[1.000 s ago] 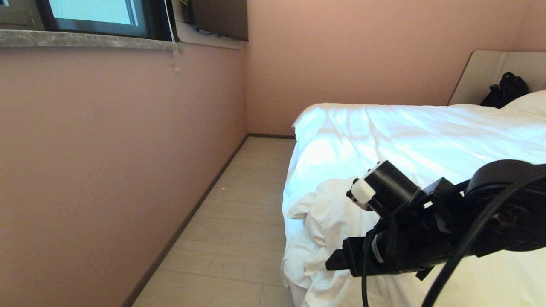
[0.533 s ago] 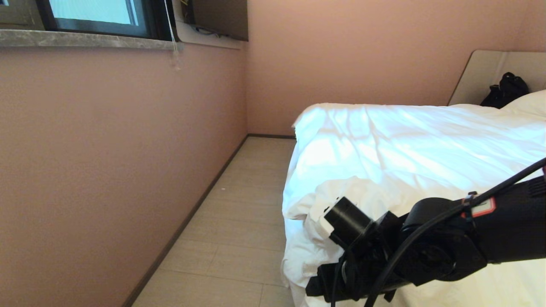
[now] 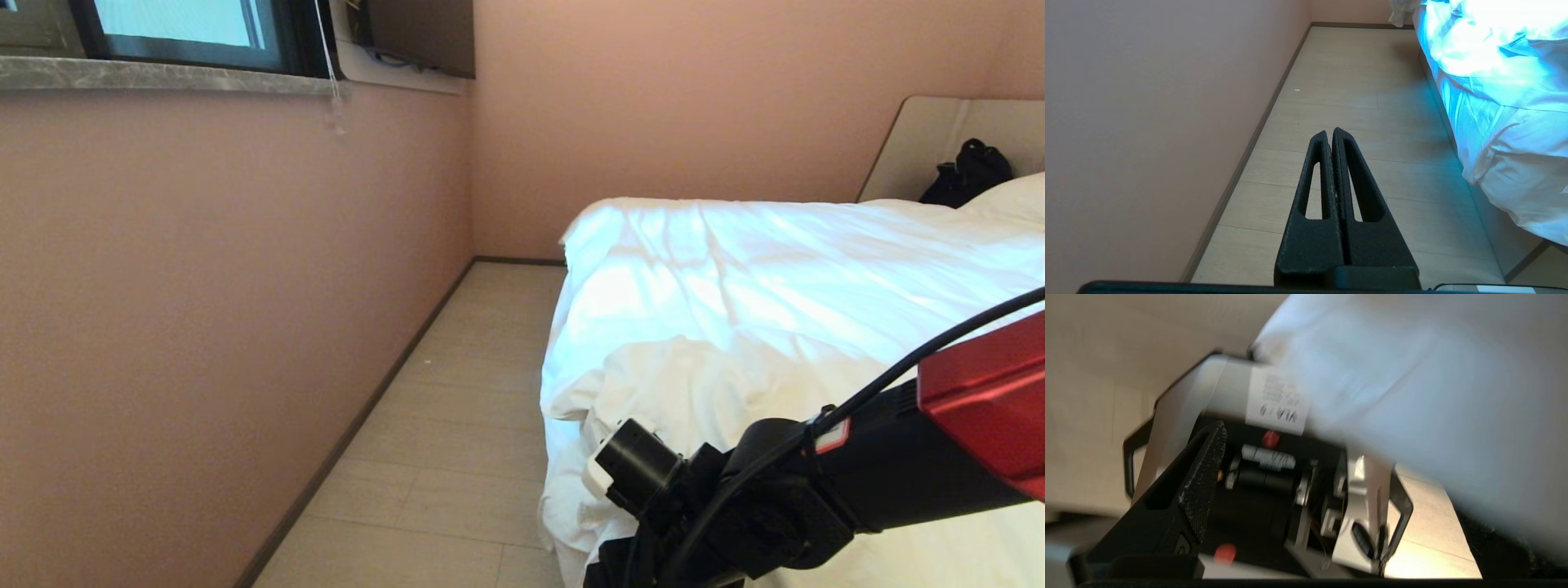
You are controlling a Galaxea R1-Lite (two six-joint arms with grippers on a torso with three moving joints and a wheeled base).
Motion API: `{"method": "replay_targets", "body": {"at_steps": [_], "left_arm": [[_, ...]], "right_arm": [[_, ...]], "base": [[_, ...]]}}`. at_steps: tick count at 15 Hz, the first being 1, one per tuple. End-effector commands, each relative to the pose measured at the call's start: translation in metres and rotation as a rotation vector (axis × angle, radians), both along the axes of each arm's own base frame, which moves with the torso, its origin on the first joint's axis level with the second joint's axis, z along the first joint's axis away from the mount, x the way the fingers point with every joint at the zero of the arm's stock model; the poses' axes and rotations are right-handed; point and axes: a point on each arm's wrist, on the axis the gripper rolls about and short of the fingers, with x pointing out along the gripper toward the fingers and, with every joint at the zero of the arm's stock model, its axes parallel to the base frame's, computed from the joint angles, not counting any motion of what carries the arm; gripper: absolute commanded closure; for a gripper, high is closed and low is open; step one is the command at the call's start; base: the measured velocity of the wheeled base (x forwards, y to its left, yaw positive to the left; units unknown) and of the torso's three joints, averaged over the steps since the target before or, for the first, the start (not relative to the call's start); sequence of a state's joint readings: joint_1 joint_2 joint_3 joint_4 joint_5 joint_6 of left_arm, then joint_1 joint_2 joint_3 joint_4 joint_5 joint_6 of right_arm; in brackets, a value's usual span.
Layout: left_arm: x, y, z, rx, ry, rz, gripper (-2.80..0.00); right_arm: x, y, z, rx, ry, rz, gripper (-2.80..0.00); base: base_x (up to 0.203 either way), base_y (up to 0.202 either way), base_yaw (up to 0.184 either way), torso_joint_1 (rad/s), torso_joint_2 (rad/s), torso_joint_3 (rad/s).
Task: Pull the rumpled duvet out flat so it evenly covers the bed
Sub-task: Flatten the corners of the folded blanket
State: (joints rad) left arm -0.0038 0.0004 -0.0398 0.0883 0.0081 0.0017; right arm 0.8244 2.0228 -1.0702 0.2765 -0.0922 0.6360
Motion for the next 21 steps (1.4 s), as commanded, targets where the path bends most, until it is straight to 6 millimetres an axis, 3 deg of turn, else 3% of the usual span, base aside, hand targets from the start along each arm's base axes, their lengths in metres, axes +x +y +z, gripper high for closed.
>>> {"method": "replay_targets", "body": {"at_steps": [1,8,15,21], "left_arm": [[0.0,0.0,0.0,0.0,0.001,0.0,0.0],[0.0,0.0,0.0,0.0,0.001,0.0,0.0],[0.0,0.0,0.0,0.0,0.002,-0.001,0.0],[0.0,0.0,0.0,0.0,0.002,-0.001,0.0]], "right_arm": [[0.015,-0.002,-0.008,-0.002,-0.062,-0.055,-2.8],[0.031,0.004,-0.041,-0.089,-0.116,-0.105,-2.8],[0.045,0.006,-0.047,-0.091,-0.205,-0.154,-2.8],[0.041,0.001,-0.023,-0.049,-0.242,-0.163,-2.8]], "base": [[0.0,0.0,0.0,0.0,0.0,0.0],[0.0,0.0,0.0,0.0,0.0,0.0],[0.0,0.0,0.0,0.0,0.0,0.0],[0.0,0.0,0.0,0.0,0.0,0.0]]}}
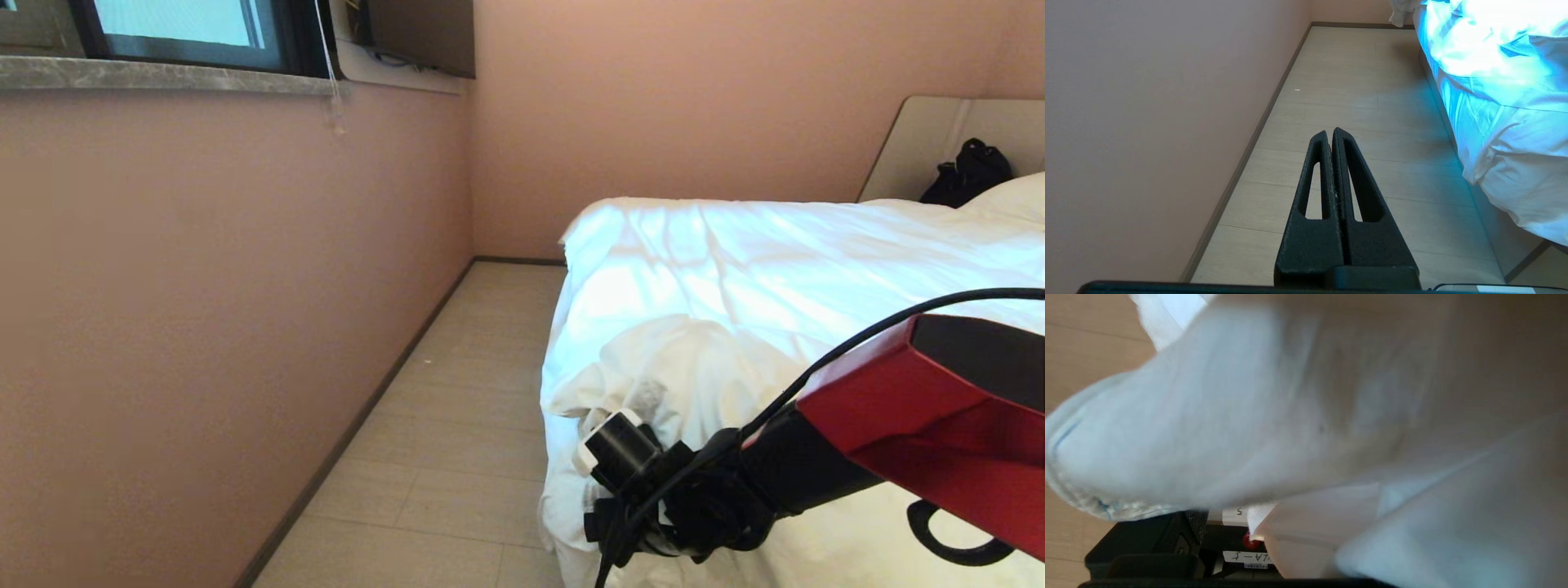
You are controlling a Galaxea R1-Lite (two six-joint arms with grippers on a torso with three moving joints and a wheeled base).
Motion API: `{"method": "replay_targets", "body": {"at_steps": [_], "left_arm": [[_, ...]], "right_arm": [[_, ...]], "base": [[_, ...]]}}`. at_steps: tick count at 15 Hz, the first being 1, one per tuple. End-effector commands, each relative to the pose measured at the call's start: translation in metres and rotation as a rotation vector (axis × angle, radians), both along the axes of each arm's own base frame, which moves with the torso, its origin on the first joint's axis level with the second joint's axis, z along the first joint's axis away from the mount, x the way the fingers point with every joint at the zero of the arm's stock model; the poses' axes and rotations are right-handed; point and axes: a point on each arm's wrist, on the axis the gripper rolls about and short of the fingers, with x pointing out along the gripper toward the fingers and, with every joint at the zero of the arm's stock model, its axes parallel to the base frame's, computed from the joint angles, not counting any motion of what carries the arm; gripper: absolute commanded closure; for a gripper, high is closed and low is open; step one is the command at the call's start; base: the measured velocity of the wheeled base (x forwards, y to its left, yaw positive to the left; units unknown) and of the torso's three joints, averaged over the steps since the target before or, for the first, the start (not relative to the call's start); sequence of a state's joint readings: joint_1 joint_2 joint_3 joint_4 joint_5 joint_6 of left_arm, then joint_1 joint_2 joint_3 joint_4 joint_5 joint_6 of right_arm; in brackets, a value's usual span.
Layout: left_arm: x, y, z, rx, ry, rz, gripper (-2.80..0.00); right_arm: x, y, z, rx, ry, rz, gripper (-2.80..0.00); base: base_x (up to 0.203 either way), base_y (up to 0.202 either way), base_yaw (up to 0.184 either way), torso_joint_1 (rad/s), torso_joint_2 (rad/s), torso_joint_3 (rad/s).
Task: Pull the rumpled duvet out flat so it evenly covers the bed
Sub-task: Flatten the corners of the folded blanket
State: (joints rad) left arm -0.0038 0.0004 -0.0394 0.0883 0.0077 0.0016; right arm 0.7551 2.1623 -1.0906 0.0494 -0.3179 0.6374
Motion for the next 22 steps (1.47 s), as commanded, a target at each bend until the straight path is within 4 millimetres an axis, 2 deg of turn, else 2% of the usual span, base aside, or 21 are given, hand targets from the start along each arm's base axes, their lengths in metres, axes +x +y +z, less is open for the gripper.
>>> {"method": "replay_targets", "body": {"at_steps": [1,3,5,6,13,15,18,22], "left_arm": [[0.0,0.0,0.0,0.0,0.001,-0.001,0.0],[0.0,0.0,0.0,0.0,0.001,0.002,0.0],[0.0,0.0,0.0,0.0,0.002,0.002,0.0],[0.0,0.0,0.0,0.0,0.0,0.0,0.0],[0.0,0.0,0.0,0.001,0.002,0.001,0.0],[0.0,0.0,0.0,0.0,0.0,0.0,0.0],[0.0,0.0,0.0,0.0,0.002,0.001,0.0],[0.0,0.0,0.0,0.0,0.001,0.001,0.0]], "right_arm": [[-0.004,-0.003,0.017,0.029,-0.03,-0.003,-2.8],[-0.008,-0.008,0.033,0.05,-0.055,0.0,-2.8],[-0.007,-0.009,0.022,0.026,-0.028,-0.005,-2.8],[-0.007,-0.01,0.015,0.016,-0.016,-0.01,0.0],[-0.01,-0.012,0.02,0.022,-0.015,-0.008,0.0],[-0.012,-0.014,0.03,0.042,-0.036,-0.007,0.0],[-0.021,-0.022,0.064,0.1,-0.102,-0.002,0.0],[-0.036,-0.044,0.136,0.218,-0.234,-0.012,0.0]], "base": [[0.0,0.0,0.0,0.0,0.0,0.0],[0.0,0.0,0.0,0.0,0.0,0.0],[0.0,0.0,0.0,0.0,0.0,0.0],[0.0,0.0,0.0,0.0,0.0,0.0],[0.0,0.0,0.0,0.0,0.0,0.0],[0.0,0.0,0.0,0.0,0.0,0.0],[0.0,0.0,0.0,0.0,0.0,0.0],[0.0,0.0,0.0,0.0,0.0,0.0]]}}
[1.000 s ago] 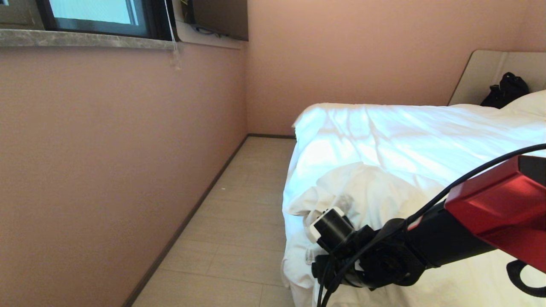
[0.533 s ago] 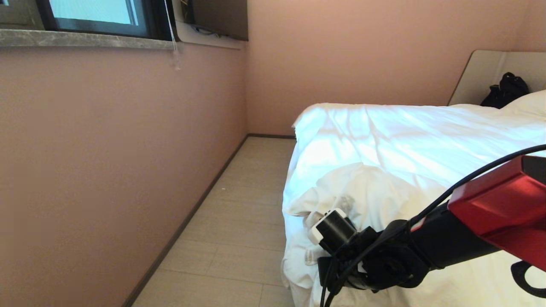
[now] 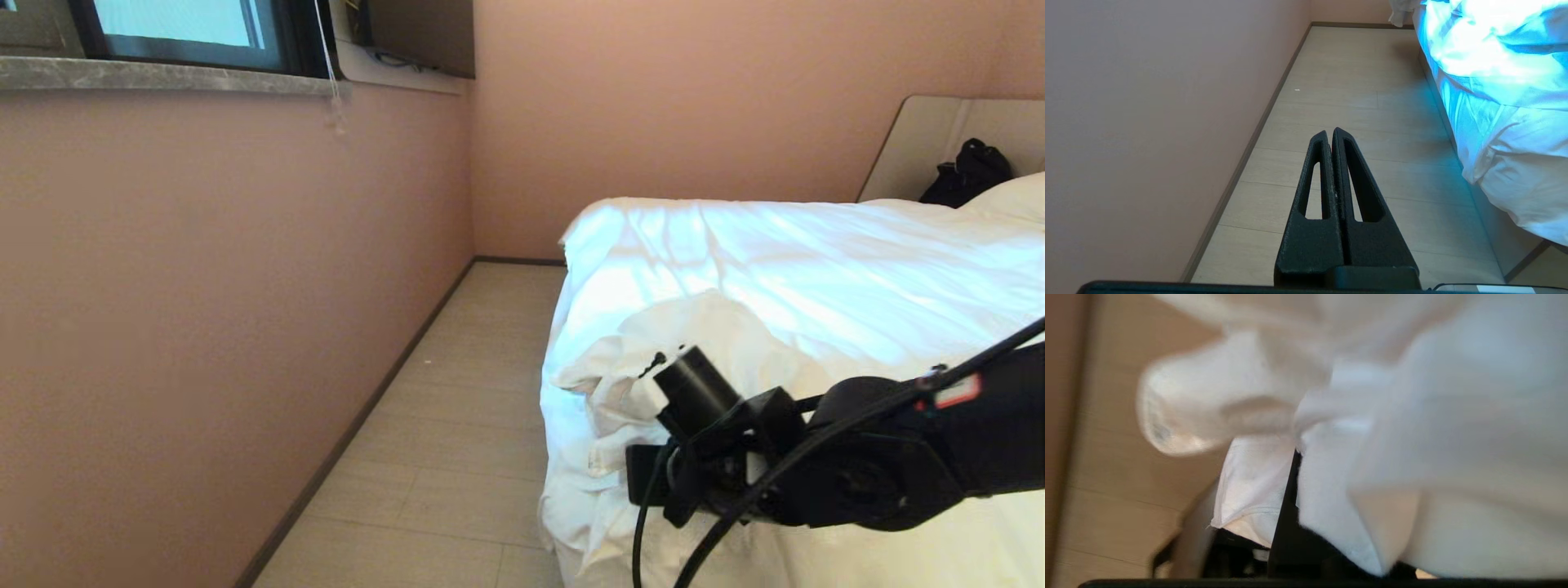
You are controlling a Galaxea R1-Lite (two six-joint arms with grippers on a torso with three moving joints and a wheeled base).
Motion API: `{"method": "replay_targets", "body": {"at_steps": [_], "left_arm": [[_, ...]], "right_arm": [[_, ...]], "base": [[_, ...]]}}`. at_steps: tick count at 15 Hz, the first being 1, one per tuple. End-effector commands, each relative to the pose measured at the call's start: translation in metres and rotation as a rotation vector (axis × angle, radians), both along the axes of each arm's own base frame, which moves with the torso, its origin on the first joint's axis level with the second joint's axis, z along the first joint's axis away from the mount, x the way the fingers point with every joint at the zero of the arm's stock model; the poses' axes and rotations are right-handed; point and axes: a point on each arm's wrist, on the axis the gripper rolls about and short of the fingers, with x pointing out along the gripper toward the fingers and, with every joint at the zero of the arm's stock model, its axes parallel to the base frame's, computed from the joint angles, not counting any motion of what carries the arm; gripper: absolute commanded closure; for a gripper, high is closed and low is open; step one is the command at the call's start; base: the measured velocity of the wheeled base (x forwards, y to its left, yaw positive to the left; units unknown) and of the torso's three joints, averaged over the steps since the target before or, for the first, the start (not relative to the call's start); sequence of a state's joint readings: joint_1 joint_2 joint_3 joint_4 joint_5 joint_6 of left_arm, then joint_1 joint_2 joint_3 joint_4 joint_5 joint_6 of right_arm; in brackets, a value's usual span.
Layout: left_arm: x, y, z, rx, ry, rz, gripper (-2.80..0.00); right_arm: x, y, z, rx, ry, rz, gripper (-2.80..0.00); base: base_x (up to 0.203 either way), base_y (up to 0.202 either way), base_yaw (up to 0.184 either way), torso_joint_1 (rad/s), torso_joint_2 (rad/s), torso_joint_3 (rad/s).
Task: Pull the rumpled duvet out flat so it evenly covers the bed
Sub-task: Flatten the corners of the folded blanket
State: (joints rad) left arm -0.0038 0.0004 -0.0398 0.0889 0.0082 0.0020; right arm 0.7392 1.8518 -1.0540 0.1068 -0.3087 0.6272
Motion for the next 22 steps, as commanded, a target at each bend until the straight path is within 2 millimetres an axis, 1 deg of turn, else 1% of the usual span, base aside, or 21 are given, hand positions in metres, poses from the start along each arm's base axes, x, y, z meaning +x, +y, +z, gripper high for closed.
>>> {"method": "replay_targets", "body": {"at_steps": [1,2,3,5,7,11,13,14,16,17,20,22], "left_arm": [[0.0,0.0,0.0,0.0,0.001,0.0,0.0],[0.0,0.0,0.0,0.0,0.001,-0.001,0.0],[0.0,0.0,0.0,0.0,0.001,0.0,0.0],[0.0,0.0,0.0,0.001,0.001,0.0,0.0],[0.0,0.0,0.0,0.0,0.001,-0.001,0.0],[0.0,0.0,0.0,0.0,0.001,0.0,0.0],[0.0,0.0,0.0,0.001,0.001,0.0,0.0],[0.0,0.0,0.0,0.0,0.001,0.002,0.0],[0.0,0.0,0.0,0.0,0.001,-0.001,0.0],[0.0,0.0,0.0,0.0,0.0,0.001,0.0],[0.0,0.0,0.0,0.0,0.001,-0.001,0.0],[0.0,0.0,0.0,0.0,0.001,0.001,0.0]], "right_arm": [[-0.011,-0.022,0.065,0.113,-0.128,-0.02,0.0],[-0.01,-0.03,0.086,0.141,-0.166,-0.038,0.0],[-0.007,-0.04,0.102,0.157,-0.198,-0.063,0.0],[0.002,-0.056,0.122,0.175,-0.252,-0.11,0.0],[0.006,-0.062,0.129,0.183,-0.275,-0.132,0.0],[0.011,-0.077,0.153,0.23,-0.35,-0.184,0.0],[0.014,-0.089,0.165,0.243,-0.389,-0.224,0.0],[0.016,-0.095,0.168,0.244,-0.402,-0.246,0.0],[0.029,-0.113,0.166,0.229,-0.413,-0.319,0.0],[0.038,-0.119,0.159,0.21,-0.395,-0.348,0.0],[0.063,-0.126,0.13,0.166,-0.327,-0.397,0.0],[0.081,-0.126,0.112,0.149,-0.31,-0.416,0.0]], "base": [[0.0,0.0,0.0,0.0,0.0,0.0],[0.0,0.0,0.0,0.0,0.0,0.0],[0.0,0.0,0.0,0.0,0.0,0.0],[0.0,0.0,0.0,0.0,0.0,0.0],[0.0,0.0,0.0,0.0,0.0,0.0],[0.0,0.0,0.0,0.0,0.0,0.0],[0.0,0.0,0.0,0.0,0.0,0.0],[0.0,0.0,0.0,0.0,0.0,0.0],[0.0,0.0,0.0,0.0,0.0,0.0],[0.0,0.0,0.0,0.0,0.0,0.0],[0.0,0.0,0.0,0.0,0.0,0.0],[0.0,0.0,0.0,0.0,0.0,0.0]]}}
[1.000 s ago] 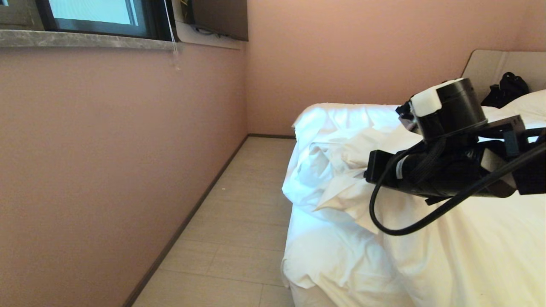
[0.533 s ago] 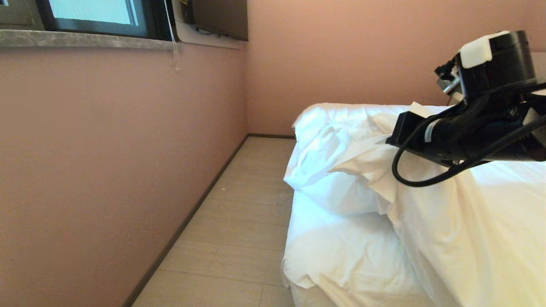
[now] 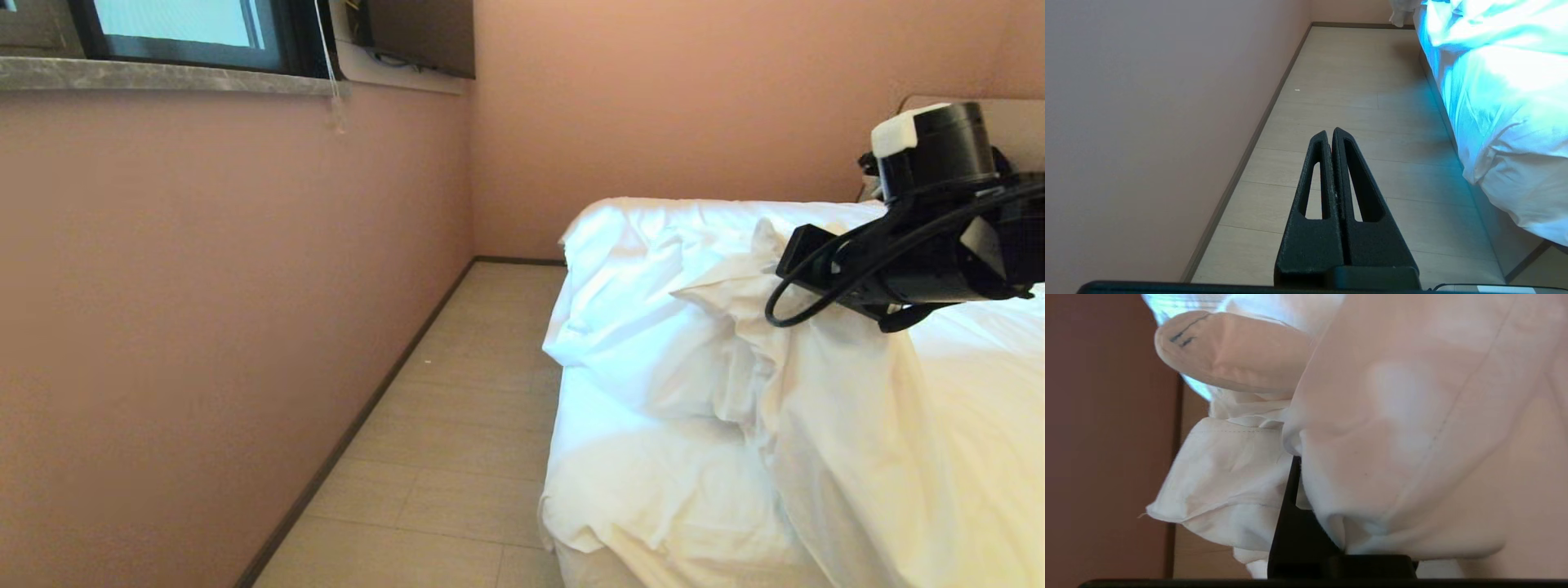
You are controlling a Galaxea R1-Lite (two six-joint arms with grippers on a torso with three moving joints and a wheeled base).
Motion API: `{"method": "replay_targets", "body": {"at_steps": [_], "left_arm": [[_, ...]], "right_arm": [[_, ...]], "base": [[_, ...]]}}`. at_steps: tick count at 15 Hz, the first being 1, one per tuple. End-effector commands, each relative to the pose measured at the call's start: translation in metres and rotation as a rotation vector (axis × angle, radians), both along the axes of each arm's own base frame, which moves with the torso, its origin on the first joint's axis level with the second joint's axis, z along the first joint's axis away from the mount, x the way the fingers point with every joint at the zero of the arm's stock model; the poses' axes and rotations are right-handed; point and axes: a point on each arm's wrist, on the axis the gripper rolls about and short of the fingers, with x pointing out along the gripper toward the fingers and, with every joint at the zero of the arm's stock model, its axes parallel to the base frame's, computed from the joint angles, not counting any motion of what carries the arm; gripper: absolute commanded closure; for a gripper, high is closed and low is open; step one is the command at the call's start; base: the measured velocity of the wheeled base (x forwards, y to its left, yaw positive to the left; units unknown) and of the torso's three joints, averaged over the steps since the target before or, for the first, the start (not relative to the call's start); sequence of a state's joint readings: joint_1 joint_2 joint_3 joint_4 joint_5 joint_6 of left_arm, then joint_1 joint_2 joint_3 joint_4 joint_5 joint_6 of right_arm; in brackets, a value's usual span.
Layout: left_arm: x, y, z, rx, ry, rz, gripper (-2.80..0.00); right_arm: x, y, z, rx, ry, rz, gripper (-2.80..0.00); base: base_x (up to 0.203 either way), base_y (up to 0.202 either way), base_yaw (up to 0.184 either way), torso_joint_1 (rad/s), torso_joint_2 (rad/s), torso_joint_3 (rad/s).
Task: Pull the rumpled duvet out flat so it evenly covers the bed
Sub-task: Flatten the corners of the folded blanket
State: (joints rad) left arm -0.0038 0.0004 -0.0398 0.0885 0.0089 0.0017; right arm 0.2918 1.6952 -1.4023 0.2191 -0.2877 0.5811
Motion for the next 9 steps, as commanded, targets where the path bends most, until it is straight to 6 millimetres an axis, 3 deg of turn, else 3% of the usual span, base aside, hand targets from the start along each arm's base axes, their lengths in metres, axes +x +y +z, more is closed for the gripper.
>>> {"method": "replay_targets", "body": {"at_steps": [1,4,9], "left_arm": [[0.0,0.0,0.0,0.0,0.001,0.0,0.0],[0.0,0.0,0.0,0.0,0.001,-0.002,0.0],[0.0,0.0,0.0,0.0,0.002,-0.001,0.0]], "right_arm": [[0.029,0.002,-0.031,-0.016,0.045,-0.026,0.0],[0.043,0.005,-0.054,-0.022,0.094,-0.03,0.0],[0.048,0.007,-0.064,-0.028,0.125,-0.028,0.0]], "base": [[0.0,0.0,0.0,0.0,0.0,0.0],[0.0,0.0,0.0,0.0,0.0,0.0],[0.0,0.0,0.0,0.0,0.0,0.0]]}}
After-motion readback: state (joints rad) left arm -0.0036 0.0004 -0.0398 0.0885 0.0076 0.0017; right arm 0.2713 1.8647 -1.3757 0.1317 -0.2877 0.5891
